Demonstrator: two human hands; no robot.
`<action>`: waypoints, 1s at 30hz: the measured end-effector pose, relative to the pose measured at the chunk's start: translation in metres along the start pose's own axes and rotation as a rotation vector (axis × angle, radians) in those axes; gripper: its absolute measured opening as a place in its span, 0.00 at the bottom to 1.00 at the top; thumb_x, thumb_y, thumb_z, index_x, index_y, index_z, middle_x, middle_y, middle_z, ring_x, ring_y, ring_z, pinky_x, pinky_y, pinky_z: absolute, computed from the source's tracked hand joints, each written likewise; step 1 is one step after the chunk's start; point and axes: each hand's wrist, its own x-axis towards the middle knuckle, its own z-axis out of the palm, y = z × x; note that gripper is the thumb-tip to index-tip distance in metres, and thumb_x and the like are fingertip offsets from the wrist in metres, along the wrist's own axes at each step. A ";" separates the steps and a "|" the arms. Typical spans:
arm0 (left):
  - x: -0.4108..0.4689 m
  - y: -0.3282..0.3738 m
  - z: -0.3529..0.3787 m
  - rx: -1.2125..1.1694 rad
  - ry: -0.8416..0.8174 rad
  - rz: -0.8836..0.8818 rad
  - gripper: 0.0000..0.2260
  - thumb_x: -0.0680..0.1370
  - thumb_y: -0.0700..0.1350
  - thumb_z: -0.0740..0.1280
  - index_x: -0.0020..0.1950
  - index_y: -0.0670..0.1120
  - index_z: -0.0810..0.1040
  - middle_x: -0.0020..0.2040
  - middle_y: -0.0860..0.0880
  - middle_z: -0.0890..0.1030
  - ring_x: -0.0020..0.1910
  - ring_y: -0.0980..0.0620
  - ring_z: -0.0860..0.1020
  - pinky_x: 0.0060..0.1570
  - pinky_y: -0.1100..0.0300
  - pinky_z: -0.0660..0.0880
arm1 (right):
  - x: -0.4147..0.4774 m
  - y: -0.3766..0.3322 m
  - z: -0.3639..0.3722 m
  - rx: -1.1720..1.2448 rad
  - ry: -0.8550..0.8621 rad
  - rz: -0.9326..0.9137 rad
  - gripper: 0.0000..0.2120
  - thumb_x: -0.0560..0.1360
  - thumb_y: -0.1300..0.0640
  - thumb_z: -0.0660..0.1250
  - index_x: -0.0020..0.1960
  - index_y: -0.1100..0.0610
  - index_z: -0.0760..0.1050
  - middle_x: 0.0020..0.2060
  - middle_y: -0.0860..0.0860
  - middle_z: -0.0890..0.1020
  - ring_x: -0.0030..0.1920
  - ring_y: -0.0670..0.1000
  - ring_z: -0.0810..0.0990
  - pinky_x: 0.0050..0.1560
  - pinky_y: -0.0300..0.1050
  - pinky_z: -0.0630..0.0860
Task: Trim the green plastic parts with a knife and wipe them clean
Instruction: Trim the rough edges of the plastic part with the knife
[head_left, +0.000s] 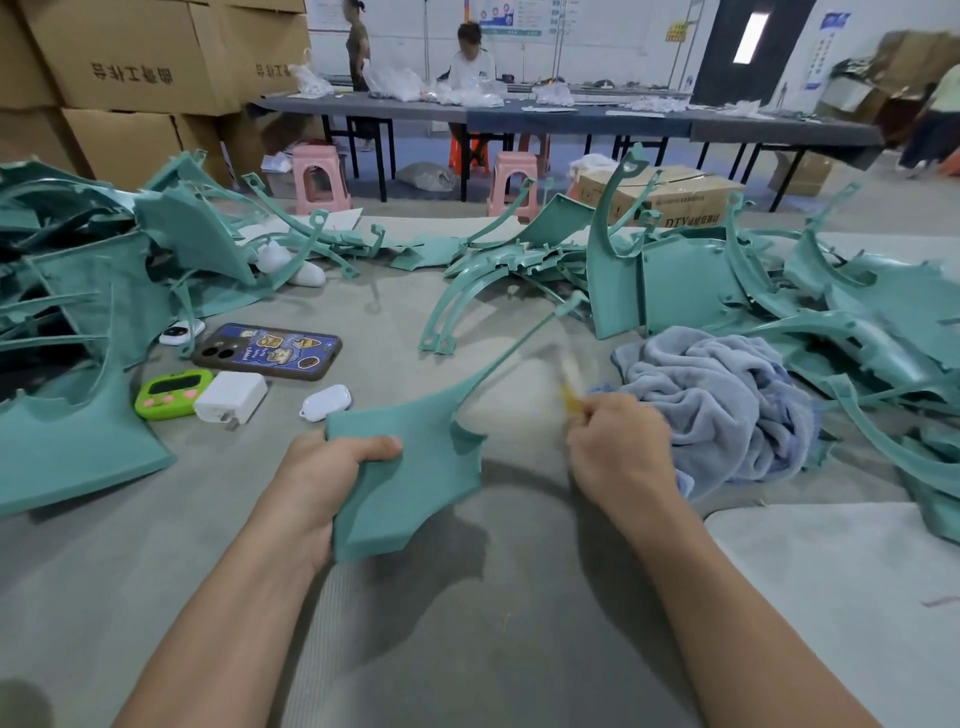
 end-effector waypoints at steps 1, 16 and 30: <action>0.001 0.001 -0.002 -0.006 0.006 -0.005 0.06 0.73 0.34 0.73 0.49 0.38 0.83 0.38 0.38 0.86 0.28 0.41 0.83 0.23 0.52 0.77 | 0.003 0.006 -0.003 0.057 0.038 0.064 0.12 0.78 0.58 0.63 0.36 0.58 0.76 0.32 0.53 0.80 0.38 0.60 0.77 0.36 0.47 0.64; 0.002 -0.004 0.003 0.093 -0.010 0.005 0.08 0.72 0.33 0.73 0.49 0.40 0.83 0.39 0.39 0.86 0.32 0.40 0.85 0.26 0.51 0.79 | -0.002 0.004 -0.009 0.256 0.015 -0.070 0.15 0.79 0.53 0.65 0.36 0.58 0.76 0.27 0.51 0.77 0.33 0.55 0.75 0.33 0.51 0.67; 0.007 -0.006 0.002 -0.005 0.104 0.099 0.14 0.70 0.34 0.75 0.55 0.42 0.83 0.42 0.41 0.87 0.35 0.42 0.86 0.31 0.49 0.81 | -0.016 -0.008 -0.002 0.288 -0.155 -0.199 0.13 0.79 0.54 0.65 0.38 0.58 0.72 0.28 0.53 0.75 0.32 0.55 0.72 0.32 0.52 0.66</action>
